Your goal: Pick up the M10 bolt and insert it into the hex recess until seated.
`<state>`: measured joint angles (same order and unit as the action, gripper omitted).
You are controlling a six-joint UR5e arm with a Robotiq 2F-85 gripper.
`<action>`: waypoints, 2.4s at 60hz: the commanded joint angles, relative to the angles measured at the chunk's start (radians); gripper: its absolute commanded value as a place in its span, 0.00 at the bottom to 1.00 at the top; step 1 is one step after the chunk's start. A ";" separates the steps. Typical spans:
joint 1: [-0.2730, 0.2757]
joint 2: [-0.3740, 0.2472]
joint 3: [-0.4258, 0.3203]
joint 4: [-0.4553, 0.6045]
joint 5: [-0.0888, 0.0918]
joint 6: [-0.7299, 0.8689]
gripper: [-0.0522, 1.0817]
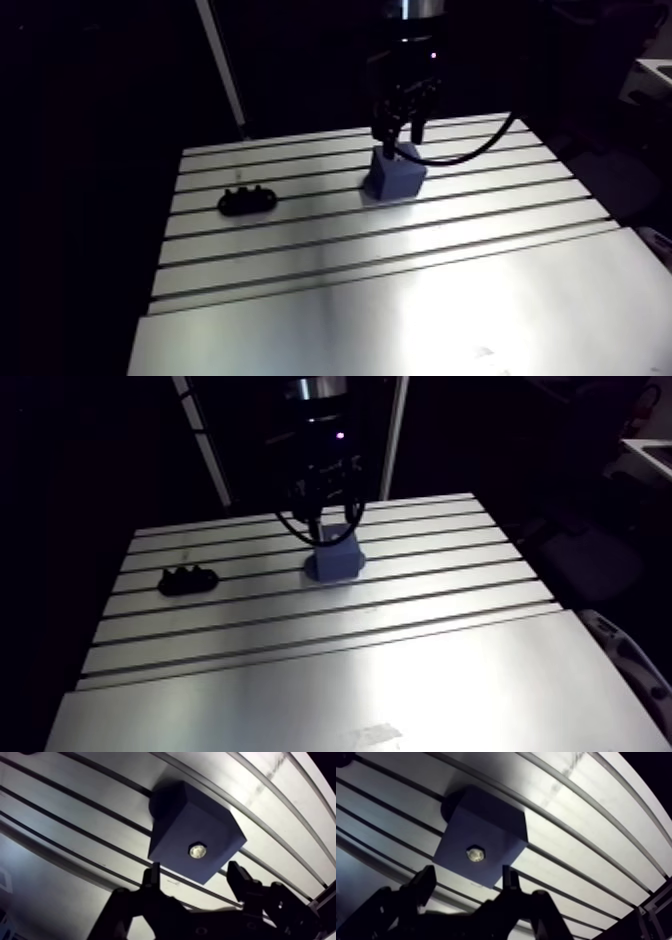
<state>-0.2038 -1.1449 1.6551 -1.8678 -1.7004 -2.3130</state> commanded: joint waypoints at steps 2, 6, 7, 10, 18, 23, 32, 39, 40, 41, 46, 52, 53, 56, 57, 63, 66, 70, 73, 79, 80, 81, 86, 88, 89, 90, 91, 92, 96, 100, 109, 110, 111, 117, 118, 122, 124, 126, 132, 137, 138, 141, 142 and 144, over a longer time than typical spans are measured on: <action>0.000 -0.004 0.001 -0.012 0.000 0.000 0.05; 0.001 -0.006 -0.003 -0.012 0.001 0.002 0.05; 0.001 -0.006 -0.003 -0.012 0.001 0.002 0.05; 0.001 -0.012 -0.007 -0.013 0.002 0.005 0.05; 0.001 -0.044 -0.024 -0.018 0.023 0.024 0.05; 0.001 -0.074 -0.038 -0.011 0.038 0.083 0.05; -0.003 -0.089 -0.068 0.031 0.037 0.288 0.06; -0.009 -0.108 -0.067 0.059 0.041 0.491 0.20; -0.012 -0.112 -0.064 0.060 0.047 0.529 0.28; -0.012 -0.112 -0.062 0.060 0.055 0.566 0.43; -0.013 -0.114 -0.055 0.056 0.077 0.611 0.74; -0.014 -0.114 -0.046 0.045 0.098 0.620 0.95; -0.014 -0.114 -0.044 0.041 0.101 0.619 0.97; -0.014 -0.114 -0.040 0.036 0.104 0.616 0.99; -0.014 -0.114 -0.037 0.032 0.107 0.612 0.99; -0.014 -0.111 -0.032 0.013 0.110 0.592 1.00; -0.014 -0.109 -0.030 0.006 0.110 0.583 1.00; -0.014 -0.105 -0.023 0.000 0.111 0.559 1.00; -0.014 -0.103 -0.021 0.000 0.110 0.550 1.00; -0.015 -0.098 -0.016 0.001 0.110 0.519 1.00; -0.018 -0.096 -0.016 0.000 0.110 0.510 1.00; -0.018 -0.096 -0.016 0.000 0.110 0.510 1.00; -0.025 -0.089 -0.016 0.001 0.113 0.492 1.00; -0.025 -0.089 -0.015 0.002 0.114 0.488 1.00; -0.025 -0.089 -0.012 0.002 0.114 0.486 1.00; -0.025 -0.089 -0.012 0.002 0.114 0.486 1.00; -0.026 -0.089 -0.009 0.002 0.114 0.484 1.00; -0.026 -0.089 -0.009 0.002 0.114 0.484 1.00; -0.028 -0.089 -0.004 0.000 0.114 0.482 1.00; -0.029 -0.089 0.005 -0.001 0.111 0.477 0.99; -0.031 -0.089 0.014 -0.018 0.108 0.456 1.00; -0.031 -0.089 0.014 -0.018 0.108 0.456 1.00; -0.031 -0.089 0.015 -0.023 0.107 0.451 1.00; -0.041 -0.077 0.019 -0.027 0.112 0.438 1.00; -0.041 -0.077 0.019 -0.027 0.112 0.438 1.00; -0.043 -0.073 0.021 -0.029 0.111 0.434 1.00; -0.044 -0.071 0.021 -0.029 0.110 0.429 1.00; -0.046 -0.068 0.022 -0.029 0.110 0.422 1.00; -0.052 -0.068 0.032 -0.030 0.110 0.415 1.00; -0.054 -0.066 0.049 -0.063 0.110 0.410 1.00; -0.054 -0.066 0.054 -0.082 0.110 0.409 1.00; -0.054 -0.066 0.058 -0.098 0.110 0.409 1.00; -0.055 -0.062 0.063 -0.109 0.112 0.409 1.00; -0.055 -0.058 0.064 -0.111 0.112 0.409 1.00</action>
<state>-0.2539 -1.2138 1.6938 -1.9201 -1.5899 -1.8958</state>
